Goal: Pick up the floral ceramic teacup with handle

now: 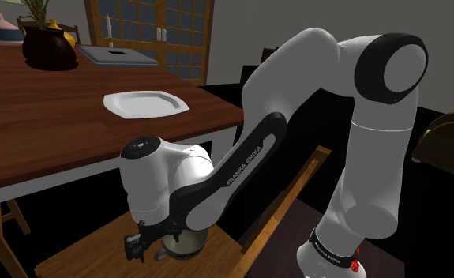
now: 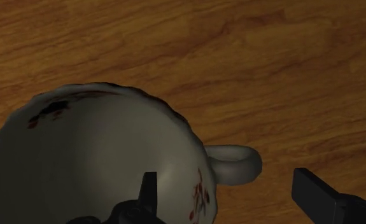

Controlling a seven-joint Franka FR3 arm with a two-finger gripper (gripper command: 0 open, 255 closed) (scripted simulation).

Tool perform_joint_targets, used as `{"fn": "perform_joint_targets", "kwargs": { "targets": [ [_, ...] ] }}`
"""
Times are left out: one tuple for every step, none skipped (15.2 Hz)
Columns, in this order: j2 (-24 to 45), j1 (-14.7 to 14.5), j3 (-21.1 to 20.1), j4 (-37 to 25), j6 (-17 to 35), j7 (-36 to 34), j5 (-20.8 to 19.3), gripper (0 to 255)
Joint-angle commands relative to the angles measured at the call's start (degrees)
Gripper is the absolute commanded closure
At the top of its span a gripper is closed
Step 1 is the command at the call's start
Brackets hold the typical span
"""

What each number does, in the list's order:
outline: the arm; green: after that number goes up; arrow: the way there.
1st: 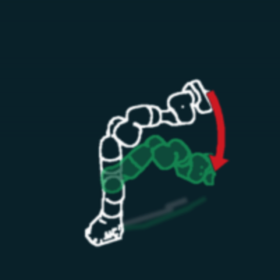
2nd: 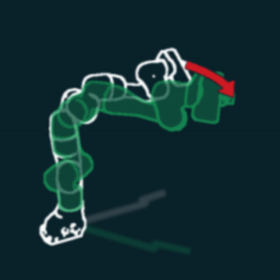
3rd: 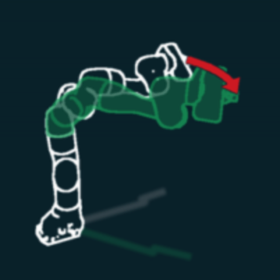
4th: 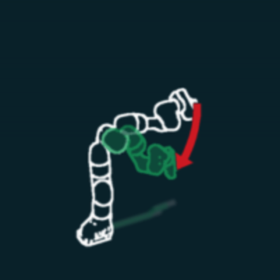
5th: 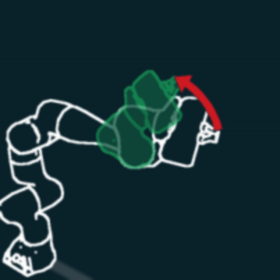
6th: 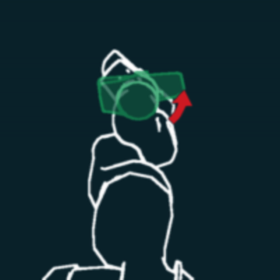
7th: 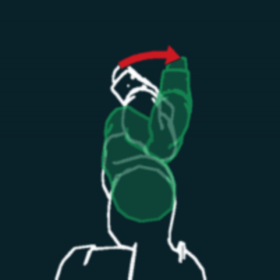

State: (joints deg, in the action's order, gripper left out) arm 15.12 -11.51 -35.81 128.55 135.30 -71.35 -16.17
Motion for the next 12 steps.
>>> {"fn": "perform_joint_targets", "kwargs": {
  "targets": [
    [0.97,-0.29,0.45,0.08,0.85,-0.62,-0.96,0],
    [0.97,-0.29,0.45,0.09,0.86,-0.62,-0.95,0],
    [1.07,-0.30,0.50,-0.03,0.82,-0.61,-1.01,255],
    [1.04,-0.33,0.46,-0.11,0.71,-0.62,-0.96,255],
    [1.06,-0.33,0.47,-0.13,0.71,-0.62,-0.97,255],
    [1.08,-0.34,0.47,-0.12,0.73,-0.64,-1.00,255],
    [1.11,-0.34,0.49,-0.13,0.76,-0.65,-1.02,255],
    [1.11,-0.34,0.49,-0.15,0.73,-0.64,-1.02,255],
    [1.05,-0.32,0.46,-0.13,0.70,-0.61,-0.96,255],
    [1.06,-0.33,0.46,-0.15,0.70,-0.62,-0.97,255],
    [1.09,-0.34,0.47,-0.16,0.70,-0.63,-0.99,255],
    [0.97,-0.29,0.45,0.08,0.85,-0.62,-0.95,255]
  ]
}}
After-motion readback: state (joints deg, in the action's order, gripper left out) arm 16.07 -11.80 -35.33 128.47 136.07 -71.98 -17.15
